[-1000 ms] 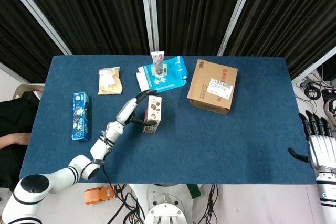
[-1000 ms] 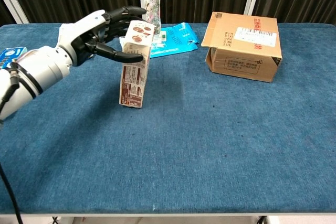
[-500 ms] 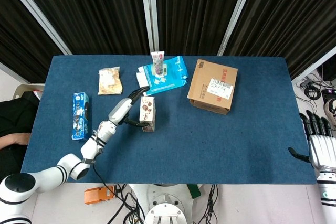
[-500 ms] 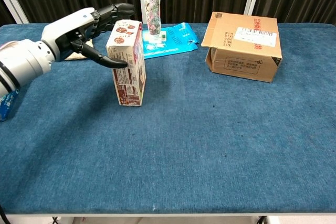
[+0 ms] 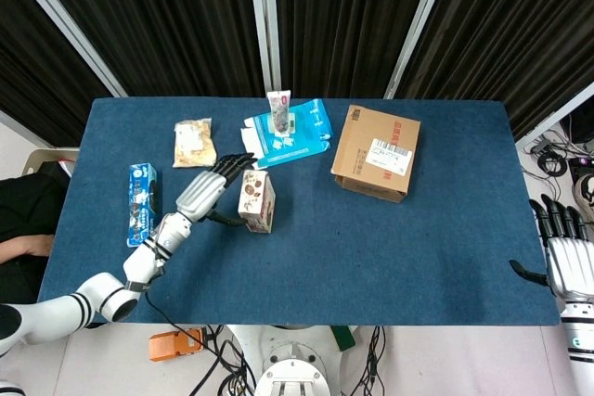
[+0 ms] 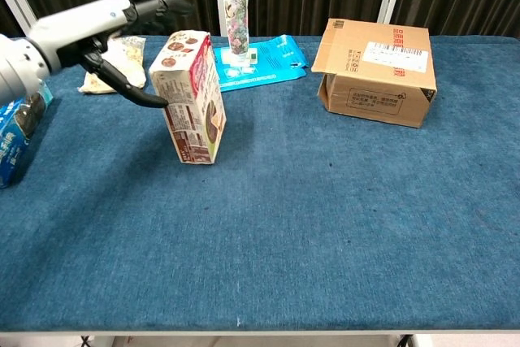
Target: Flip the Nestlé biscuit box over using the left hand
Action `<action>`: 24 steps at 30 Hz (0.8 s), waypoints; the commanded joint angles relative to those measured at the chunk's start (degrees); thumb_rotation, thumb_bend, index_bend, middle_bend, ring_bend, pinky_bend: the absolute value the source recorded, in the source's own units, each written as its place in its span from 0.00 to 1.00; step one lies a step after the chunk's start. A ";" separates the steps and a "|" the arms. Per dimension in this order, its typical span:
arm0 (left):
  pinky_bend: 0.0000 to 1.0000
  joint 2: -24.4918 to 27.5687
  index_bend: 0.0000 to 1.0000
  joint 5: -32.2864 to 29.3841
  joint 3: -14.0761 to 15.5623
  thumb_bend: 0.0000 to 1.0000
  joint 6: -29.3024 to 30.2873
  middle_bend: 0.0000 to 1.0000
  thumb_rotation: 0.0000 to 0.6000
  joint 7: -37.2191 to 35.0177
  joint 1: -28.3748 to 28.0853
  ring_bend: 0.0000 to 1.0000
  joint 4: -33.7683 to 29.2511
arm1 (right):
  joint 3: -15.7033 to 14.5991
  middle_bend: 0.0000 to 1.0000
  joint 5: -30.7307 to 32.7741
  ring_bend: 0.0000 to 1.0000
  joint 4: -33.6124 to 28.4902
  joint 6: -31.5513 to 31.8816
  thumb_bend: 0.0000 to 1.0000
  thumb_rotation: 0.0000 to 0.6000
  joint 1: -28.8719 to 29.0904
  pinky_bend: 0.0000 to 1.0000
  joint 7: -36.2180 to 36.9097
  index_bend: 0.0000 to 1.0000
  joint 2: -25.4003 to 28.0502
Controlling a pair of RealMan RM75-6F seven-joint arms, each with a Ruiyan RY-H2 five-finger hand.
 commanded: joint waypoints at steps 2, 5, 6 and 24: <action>0.00 9.92 0.00 -4.59 -1.84 0.00 -1.47 0.00 1.00 19.61 0.55 0.00 -16.27 | 0.05 0.00 -0.14 0.00 0.39 0.11 0.24 1.00 0.01 0.00 0.57 0.00 -0.18; 0.00 12.13 0.00 -7.49 -2.95 0.00 -2.57 0.00 1.00 27.11 0.01 0.00 -21.99 | -0.01 0.00 -0.32 0.00 0.86 0.20 0.24 1.00 -0.04 0.00 1.12 0.00 -0.38; 0.00 12.65 0.00 -8.35 -3.31 0.00 -3.01 0.00 1.00 28.98 -0.29 0.00 -23.60 | -0.05 0.00 -0.36 0.00 0.99 0.16 0.24 1.00 -0.04 0.00 1.26 0.00 -0.43; 0.00 11.89 0.00 -45.70 -7.42 0.00 -8.50 0.00 1.00 64.21 -15.01 0.00 -35.92 | 0.04 0.00 -0.43 0.00 3.26 -0.21 0.24 1.00 0.05 0.00 3.78 0.00 -0.66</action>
